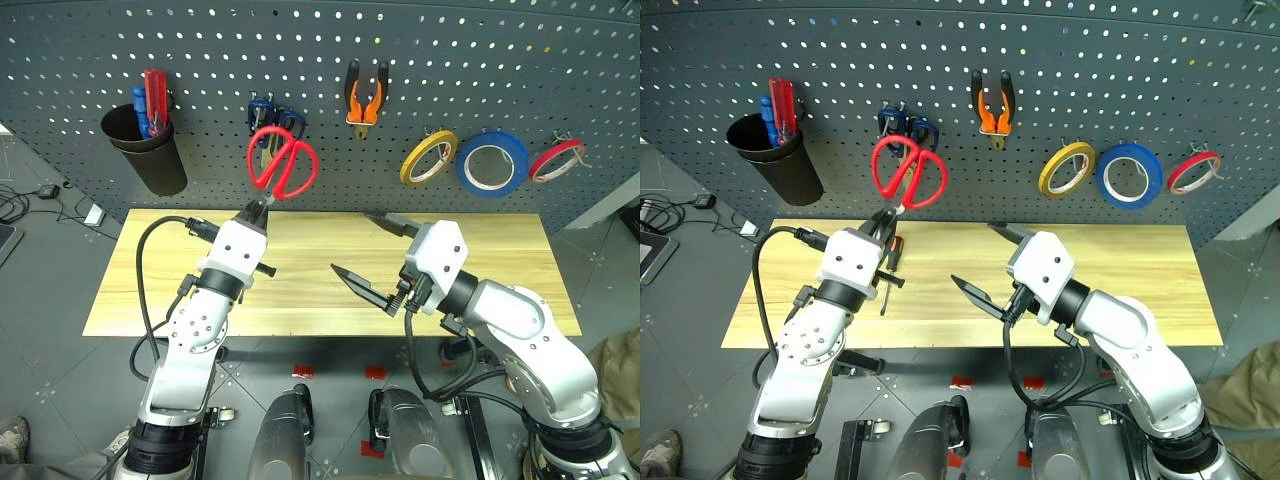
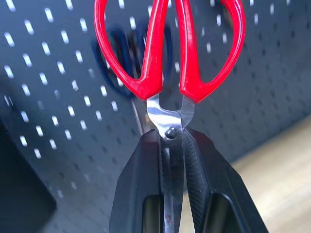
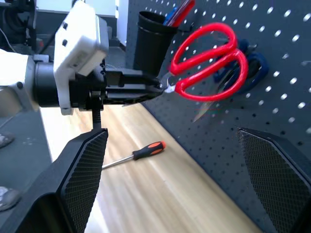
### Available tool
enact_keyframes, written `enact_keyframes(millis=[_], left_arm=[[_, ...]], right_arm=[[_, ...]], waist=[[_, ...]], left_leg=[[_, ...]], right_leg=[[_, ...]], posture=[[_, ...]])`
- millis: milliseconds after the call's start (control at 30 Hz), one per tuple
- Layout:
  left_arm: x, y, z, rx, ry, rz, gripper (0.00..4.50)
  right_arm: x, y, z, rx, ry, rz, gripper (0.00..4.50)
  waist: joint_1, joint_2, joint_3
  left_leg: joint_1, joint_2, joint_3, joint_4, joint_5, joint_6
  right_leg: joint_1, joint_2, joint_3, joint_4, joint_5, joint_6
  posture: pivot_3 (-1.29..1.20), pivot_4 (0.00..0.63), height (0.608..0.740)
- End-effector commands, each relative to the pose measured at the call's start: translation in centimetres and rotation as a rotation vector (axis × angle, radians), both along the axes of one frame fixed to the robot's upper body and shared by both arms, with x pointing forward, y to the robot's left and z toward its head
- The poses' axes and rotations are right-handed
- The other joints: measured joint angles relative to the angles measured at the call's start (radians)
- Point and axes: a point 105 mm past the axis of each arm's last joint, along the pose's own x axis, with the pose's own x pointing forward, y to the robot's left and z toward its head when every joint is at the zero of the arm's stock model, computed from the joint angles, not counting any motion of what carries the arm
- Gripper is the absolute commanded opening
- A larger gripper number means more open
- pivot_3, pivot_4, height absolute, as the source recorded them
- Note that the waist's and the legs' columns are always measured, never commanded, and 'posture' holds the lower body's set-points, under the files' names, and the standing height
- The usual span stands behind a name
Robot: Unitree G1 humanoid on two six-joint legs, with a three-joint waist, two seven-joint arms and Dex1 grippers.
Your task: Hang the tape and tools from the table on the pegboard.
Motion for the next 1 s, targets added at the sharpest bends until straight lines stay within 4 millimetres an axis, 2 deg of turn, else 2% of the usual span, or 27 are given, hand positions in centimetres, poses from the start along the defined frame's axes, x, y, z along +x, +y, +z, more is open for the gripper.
enact_keyframes(millis=[33,233,400,633,700,833,1000], left_arm=[[0.1,0.6,2.2,-0.001,-0.098,0.031,0.30],[1.8,0.9,2.0,-0.015,-0.077,0.043,0.30],[2.7,1.4,2.0,-0.011,-0.076,0.057,0.30],[4.5,1.8,0.3,-0.041,0.025,0.072,0.30],[5.0,1.6,-0.4,-0.063,0.072,0.063,1.04],[5.4,1.7,-1.4,-0.115,0.137,0.074,2.22],[5.3,3.3,-5.4,-0.268,0.361,0.145,3.78]], right_arm=[[0.0,0.2,1.6,0.041,-0.075,-0.004,4.50],[1.0,0.9,3.0,0.091,-0.093,-0.005,4.50],[1.3,1.2,3.3,0.098,-0.100,0.003,4.50],[1.6,1.6,3.5,0.103,-0.106,0.010,4.50],[1.7,1.7,3.5,0.102,-0.105,0.011,4.50],[1.8,1.7,3.3,0.100,-0.099,0.006,4.50],[2.6,1.6,1.7,0.089,0.011,-0.053,4.50]], waist=[[-0.003,0.000,0.000],[-0.013,0.000,0.000],[-0.014,0.000,0.000],[-0.015,0.000,0.000],[-0.015,0.000,0.000],[-0.015,0.000,0.000],[-0.018,0.000,0.000]], left_leg=[[0.000,0.000,0.000,0.000,0.000,0.000],[0.000,0.000,0.000,0.000,0.000,0.000],[0.000,0.000,0.000,0.000,0.000,0.000],[0.000,0.000,0.000,0.001,0.000,0.000],[0.000,0.000,0.000,0.001,0.000,0.000],[0.000,0.000,0.000,0.001,0.001,-0.001],[0.001,0.000,0.000,0.001,0.001,-0.002]], right_leg=[[0.000,0.000,0.000,0.000,0.000,0.000],[0.000,0.000,0.000,0.002,0.000,0.000],[0.000,0.000,0.000,0.002,0.000,0.000],[0.000,0.000,0.000,0.003,0.000,0.000],[0.000,0.000,0.000,0.003,0.000,0.000],[0.000,0.000,0.000,0.003,0.000,0.000],[0.000,0.000,0.000,0.004,0.000,0.000]], posture=[[-0.28,0.270,0.740],[-0.29,0.268,0.740],[-0.29,0.269,0.740],[-0.29,0.269,0.740],[-0.29,0.269,0.740],[-0.30,0.267,0.740],[-0.30,0.266,0.740]])
